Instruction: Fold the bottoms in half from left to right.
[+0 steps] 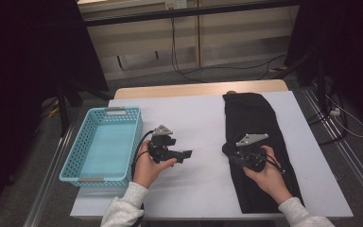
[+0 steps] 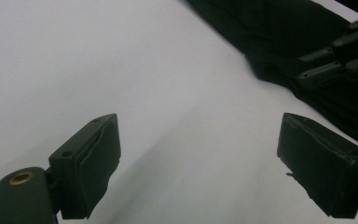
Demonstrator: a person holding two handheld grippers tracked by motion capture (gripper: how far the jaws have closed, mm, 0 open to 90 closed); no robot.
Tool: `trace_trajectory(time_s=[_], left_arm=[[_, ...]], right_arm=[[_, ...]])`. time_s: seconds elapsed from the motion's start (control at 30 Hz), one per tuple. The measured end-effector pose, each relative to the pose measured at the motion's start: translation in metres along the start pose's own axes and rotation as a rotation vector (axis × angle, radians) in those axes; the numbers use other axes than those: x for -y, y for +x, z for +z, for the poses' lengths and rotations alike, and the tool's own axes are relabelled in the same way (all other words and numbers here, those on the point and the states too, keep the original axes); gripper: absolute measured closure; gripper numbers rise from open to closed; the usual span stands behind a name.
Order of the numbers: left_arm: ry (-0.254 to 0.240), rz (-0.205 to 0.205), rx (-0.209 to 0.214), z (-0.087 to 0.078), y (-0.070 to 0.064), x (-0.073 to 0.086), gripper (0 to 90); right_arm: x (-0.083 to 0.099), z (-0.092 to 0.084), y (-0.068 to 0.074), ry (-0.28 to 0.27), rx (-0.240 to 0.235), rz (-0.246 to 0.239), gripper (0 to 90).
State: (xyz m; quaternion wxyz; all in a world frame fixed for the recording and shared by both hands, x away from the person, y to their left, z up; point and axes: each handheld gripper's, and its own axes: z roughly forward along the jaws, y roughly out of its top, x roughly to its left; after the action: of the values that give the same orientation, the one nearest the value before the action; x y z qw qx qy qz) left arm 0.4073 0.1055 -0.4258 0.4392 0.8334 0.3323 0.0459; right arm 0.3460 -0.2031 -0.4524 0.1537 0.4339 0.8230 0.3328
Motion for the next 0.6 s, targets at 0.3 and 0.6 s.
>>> trace_trajectory(time_s=[0.3, 0.6], left_arm=[[0.002, -0.001, 0.0, 0.0, 0.0, 0.0, 13.5], [0.004, 0.004, -0.001, -0.001, 0.0, 0.0, 13.5]], right_arm=[[0.007, -0.013, -0.002, 0.015, -0.09, 0.025, 86.0], [-0.009, -0.023, -0.009, -0.108, -0.072, 0.007, 50.4]])
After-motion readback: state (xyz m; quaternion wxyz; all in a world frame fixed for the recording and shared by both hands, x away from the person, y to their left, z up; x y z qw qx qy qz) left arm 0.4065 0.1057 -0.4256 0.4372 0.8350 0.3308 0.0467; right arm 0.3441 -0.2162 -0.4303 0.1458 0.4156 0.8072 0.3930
